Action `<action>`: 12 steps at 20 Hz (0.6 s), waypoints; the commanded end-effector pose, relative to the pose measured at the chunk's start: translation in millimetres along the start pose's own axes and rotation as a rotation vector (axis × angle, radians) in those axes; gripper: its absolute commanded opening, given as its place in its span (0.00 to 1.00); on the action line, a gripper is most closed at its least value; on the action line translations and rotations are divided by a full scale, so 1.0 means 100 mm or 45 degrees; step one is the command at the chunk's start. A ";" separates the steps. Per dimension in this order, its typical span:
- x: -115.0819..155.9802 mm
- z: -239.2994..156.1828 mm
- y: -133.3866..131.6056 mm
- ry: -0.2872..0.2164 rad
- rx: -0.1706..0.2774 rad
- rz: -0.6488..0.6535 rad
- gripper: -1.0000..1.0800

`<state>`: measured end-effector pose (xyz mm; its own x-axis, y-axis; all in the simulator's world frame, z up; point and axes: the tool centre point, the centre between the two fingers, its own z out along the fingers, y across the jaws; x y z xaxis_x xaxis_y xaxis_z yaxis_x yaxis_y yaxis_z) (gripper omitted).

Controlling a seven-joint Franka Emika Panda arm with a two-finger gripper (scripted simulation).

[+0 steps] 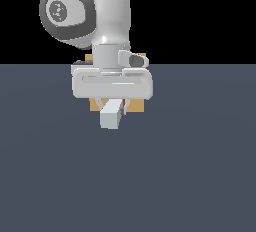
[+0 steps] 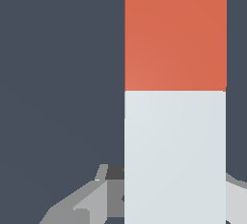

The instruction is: Insert the peg into the horizontal hole in a box.

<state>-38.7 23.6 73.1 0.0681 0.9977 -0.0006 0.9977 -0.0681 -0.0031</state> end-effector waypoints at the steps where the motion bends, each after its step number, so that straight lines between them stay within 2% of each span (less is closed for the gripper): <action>1: 0.06 -0.03 -0.03 0.000 -0.004 -0.012 0.00; 12: 0.04 -0.01 -0.02 0.000 0.000 -0.006 0.00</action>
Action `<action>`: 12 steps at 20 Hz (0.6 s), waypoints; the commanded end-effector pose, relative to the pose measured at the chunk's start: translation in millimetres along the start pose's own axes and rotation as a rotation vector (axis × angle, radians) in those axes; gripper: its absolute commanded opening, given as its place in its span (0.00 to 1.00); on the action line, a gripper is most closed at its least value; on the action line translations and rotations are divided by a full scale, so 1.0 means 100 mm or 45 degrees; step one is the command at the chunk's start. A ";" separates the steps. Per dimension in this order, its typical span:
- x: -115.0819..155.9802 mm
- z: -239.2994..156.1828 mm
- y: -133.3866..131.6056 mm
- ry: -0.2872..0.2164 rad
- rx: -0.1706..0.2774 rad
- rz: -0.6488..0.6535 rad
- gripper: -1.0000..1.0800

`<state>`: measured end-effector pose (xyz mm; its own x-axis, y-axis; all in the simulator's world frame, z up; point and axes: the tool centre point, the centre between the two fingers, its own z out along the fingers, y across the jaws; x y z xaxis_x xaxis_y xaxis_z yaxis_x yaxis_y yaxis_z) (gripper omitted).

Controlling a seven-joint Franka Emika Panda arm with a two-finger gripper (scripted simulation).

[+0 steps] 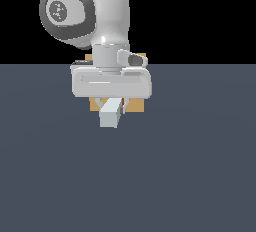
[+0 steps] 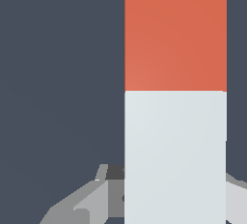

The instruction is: Insert the peg into the horizontal hole in a box.

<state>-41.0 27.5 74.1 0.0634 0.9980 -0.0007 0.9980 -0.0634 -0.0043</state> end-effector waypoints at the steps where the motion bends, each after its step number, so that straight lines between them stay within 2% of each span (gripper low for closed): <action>1: 0.00 -0.02 0.02 0.001 -0.005 -0.001 0.00; 8: 0.02 -0.02 0.01 0.001 -0.004 -0.002 0.00; 12: 0.13 -0.02 0.01 0.001 -0.004 -0.002 0.00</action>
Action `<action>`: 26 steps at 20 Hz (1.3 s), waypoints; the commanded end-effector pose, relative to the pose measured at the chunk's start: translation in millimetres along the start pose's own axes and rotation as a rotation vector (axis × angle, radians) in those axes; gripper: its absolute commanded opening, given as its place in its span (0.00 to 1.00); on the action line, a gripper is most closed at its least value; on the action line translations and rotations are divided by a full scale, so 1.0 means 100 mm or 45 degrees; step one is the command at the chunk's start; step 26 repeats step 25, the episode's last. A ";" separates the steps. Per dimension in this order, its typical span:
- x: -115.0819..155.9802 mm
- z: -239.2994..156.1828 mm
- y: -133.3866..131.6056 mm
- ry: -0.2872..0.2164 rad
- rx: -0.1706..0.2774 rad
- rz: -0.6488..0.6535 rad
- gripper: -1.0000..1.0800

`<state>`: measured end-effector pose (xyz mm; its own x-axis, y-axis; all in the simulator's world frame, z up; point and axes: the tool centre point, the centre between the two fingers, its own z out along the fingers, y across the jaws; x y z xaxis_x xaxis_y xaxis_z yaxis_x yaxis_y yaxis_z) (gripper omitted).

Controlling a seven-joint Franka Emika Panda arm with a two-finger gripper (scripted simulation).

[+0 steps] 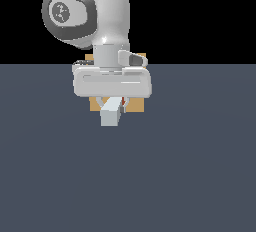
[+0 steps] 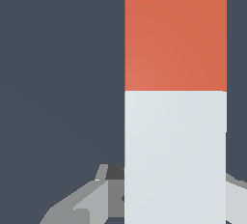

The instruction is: Insert the peg into the horizontal hole in a box.

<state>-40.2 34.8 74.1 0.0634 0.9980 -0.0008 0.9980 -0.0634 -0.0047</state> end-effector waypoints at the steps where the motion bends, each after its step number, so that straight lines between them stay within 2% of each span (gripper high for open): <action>1: 0.11 -0.02 0.01 0.001 -0.005 -0.002 0.00; 11: 0.88 -0.03 0.00 0.002 -0.008 -0.002 0.00; 15: 1.10 -0.03 0.01 0.002 -0.009 -0.002 0.00; 19: 1.20 -0.04 0.01 0.002 -0.009 -0.002 0.00; 26: 1.16 -0.04 0.02 0.002 -0.009 -0.002 0.00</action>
